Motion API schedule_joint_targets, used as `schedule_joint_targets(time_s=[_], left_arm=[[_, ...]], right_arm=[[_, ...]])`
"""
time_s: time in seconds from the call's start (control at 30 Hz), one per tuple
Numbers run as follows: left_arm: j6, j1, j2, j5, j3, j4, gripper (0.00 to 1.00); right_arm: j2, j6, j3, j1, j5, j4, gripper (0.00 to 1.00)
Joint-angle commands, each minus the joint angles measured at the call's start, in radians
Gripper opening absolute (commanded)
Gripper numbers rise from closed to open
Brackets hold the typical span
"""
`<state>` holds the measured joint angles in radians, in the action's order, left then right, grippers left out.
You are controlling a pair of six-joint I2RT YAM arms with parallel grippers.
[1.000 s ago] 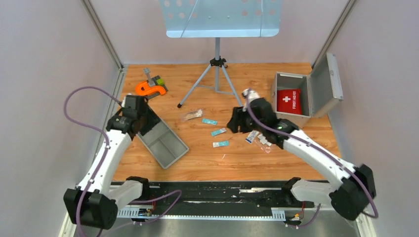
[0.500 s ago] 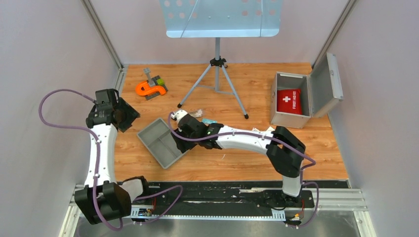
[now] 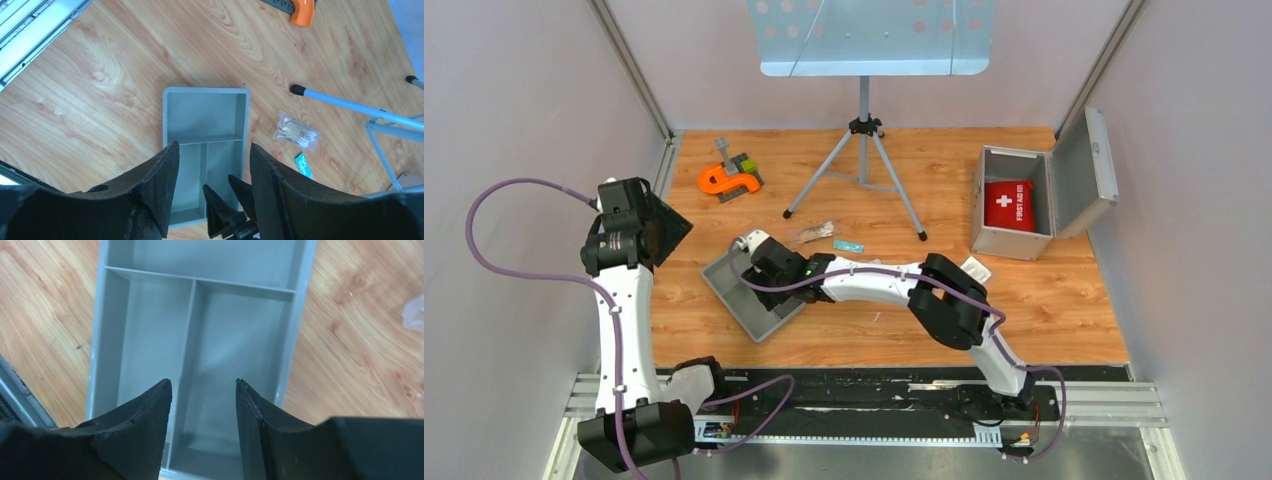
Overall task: Organize the medicine kit
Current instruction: Pick up the medicine box compartment at the center of the board.
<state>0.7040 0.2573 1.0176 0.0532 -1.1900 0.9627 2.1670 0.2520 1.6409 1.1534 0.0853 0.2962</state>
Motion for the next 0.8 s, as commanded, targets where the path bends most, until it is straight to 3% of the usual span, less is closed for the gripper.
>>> schedule_joint_targets(time_s=[0.0,0.3,0.37,0.47,0.77], left_arm=[[0.006,0.011,-0.012,0.01,-0.01,0.011,0.62],[0.005,0.012,-0.016,-0.003,0.012,0.003,0.62],[0.006,0.011,-0.017,-0.008,0.017,-0.003,0.62],[0.009,0.011,-0.017,-0.013,0.022,-0.007,0.62],[0.017,0.011,-0.013,-0.032,0.027,-0.02,0.62]], right_arm=[[0.051,-0.039,0.086,0.033,0.012,-0.023,0.48],[0.114,-0.067,0.133,0.057,0.025,-0.021,0.41],[0.12,-0.072,0.137,0.057,0.03,-0.02,0.32],[0.094,-0.074,0.125,0.059,0.049,-0.015,0.02],[-0.188,-0.087,-0.05,0.064,0.106,-0.013,0.0]])
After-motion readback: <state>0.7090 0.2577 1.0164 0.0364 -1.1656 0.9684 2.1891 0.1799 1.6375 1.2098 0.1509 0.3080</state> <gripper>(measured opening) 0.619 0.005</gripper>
